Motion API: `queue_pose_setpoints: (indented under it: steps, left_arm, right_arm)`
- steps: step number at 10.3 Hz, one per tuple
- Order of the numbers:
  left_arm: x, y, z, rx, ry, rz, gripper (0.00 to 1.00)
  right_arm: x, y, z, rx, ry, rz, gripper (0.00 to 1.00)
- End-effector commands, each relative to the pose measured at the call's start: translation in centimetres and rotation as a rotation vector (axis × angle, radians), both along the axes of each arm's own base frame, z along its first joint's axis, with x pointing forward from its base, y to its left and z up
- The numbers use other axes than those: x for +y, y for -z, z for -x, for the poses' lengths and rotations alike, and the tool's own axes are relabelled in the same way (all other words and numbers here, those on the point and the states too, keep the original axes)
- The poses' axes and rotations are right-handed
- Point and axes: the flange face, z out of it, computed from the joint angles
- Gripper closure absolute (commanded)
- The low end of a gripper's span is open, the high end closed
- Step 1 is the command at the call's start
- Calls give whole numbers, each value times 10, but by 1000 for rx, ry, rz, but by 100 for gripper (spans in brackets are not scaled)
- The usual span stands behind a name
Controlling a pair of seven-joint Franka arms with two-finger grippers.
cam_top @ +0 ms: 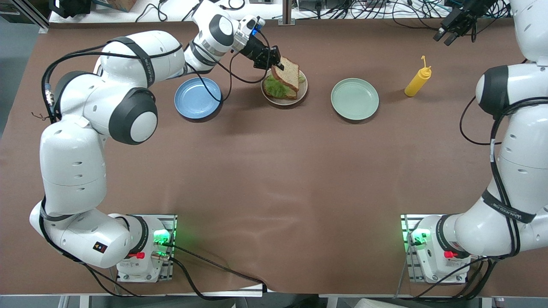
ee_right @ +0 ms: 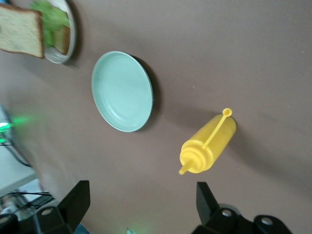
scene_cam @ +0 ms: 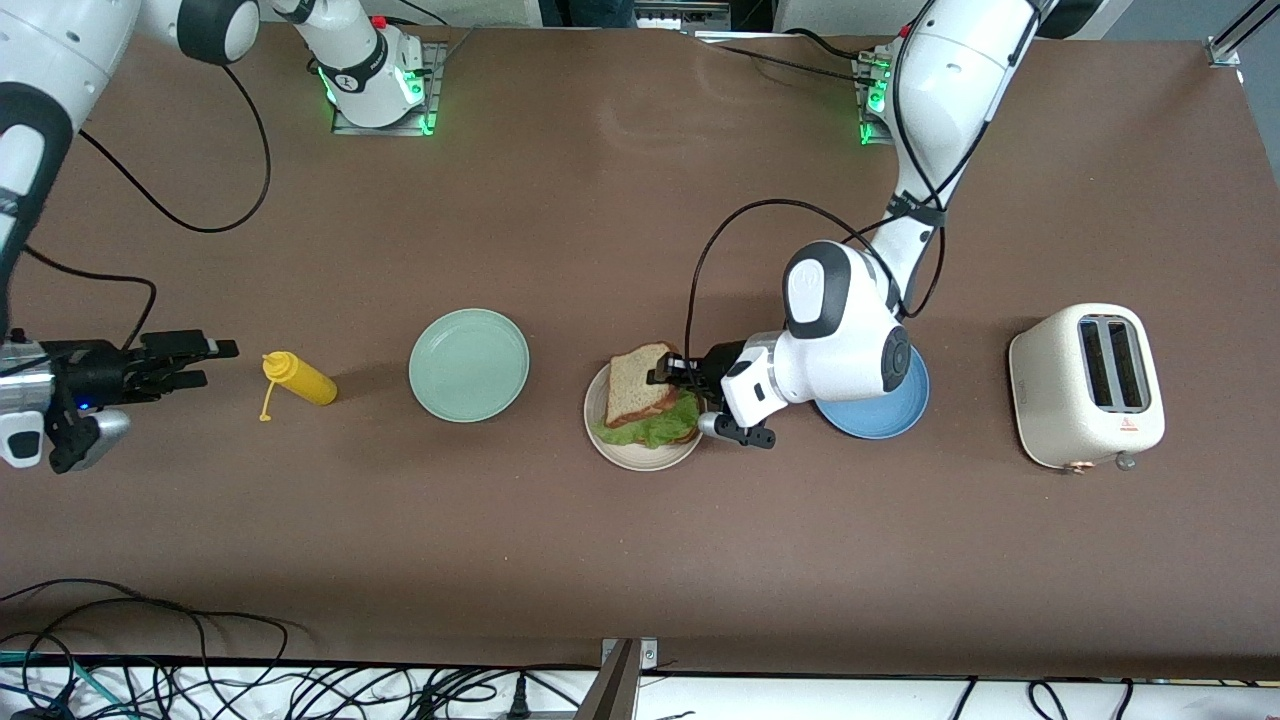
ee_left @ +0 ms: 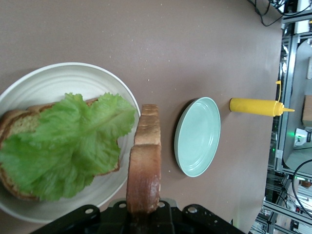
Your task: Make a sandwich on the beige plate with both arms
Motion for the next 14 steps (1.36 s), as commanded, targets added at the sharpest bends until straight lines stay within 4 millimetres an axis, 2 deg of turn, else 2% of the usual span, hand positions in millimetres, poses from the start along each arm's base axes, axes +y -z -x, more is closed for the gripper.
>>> queue_pose_setpoints:
  steps: [1, 2, 3, 4, 5, 7, 11, 12, 13, 14]
  left_arm:
    - [-2, 10, -7, -65, 21, 61, 100]
    - [0, 11, -7, -69, 24, 61, 94]
    - [-3, 15, -4, -68, 35, 53, 39]
    - [4, 18, -7, -86, 43, 51, 0]
    - [7, 18, -7, -117, 68, 55, 0]
    - [18, 19, -12, -125, 63, 46, 0]
    - [46, 5, -23, -165, 89, -13, 0]
    - [65, -3, -30, -177, 86, -34, 0]
    - [69, -10, -29, -168, 106, -31, 0]
    - [86, -18, -35, -174, 104, -42, 0]
  right_arm:
    - [36, -31, 7, 27, 49, 152, 3]
    - [44, -43, 11, 45, 108, 221, 0]
    - [55, -50, 14, 53, 136, 309, 0]
    - [66, -56, 19, 44, 113, 421, 0]
    - [78, -65, 24, -24, 77, 500, 0]
    - [62, -67, 45, -100, 160, 518, 0]
    - [52, -80, 69, -247, 258, 498, 0]
    - [51, -86, 71, -253, 257, 499, 0]
    - [52, -99, 69, -270, 261, 495, 0]
    - [55, -109, 66, -290, 265, 492, 0]
